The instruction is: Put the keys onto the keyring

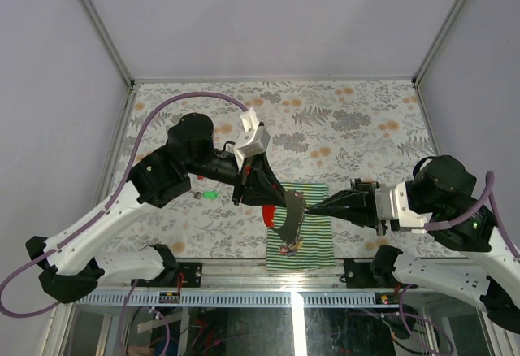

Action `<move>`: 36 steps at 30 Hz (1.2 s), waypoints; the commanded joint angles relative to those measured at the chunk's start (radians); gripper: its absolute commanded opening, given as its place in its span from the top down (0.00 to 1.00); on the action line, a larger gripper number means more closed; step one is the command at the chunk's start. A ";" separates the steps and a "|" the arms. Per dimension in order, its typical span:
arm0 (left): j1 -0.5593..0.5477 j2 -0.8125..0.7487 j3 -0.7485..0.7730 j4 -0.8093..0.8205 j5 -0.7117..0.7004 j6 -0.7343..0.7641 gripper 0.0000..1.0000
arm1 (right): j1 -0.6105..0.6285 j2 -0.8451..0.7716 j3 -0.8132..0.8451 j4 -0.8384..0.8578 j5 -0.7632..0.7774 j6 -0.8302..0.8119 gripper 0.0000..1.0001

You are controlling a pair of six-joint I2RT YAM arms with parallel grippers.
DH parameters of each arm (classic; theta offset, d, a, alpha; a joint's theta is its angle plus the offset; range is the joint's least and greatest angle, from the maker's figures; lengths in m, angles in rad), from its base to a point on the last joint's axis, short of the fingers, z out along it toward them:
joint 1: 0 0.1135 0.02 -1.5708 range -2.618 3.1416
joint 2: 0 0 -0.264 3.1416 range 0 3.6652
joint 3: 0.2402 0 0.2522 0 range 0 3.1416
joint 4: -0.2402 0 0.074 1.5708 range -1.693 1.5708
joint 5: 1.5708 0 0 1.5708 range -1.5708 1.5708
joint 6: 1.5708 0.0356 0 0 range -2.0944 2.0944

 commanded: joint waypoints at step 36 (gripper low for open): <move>0.002 -0.115 -0.037 0.176 -0.239 -0.057 0.45 | 0.004 -0.121 -0.617 1.132 0.401 0.589 1.00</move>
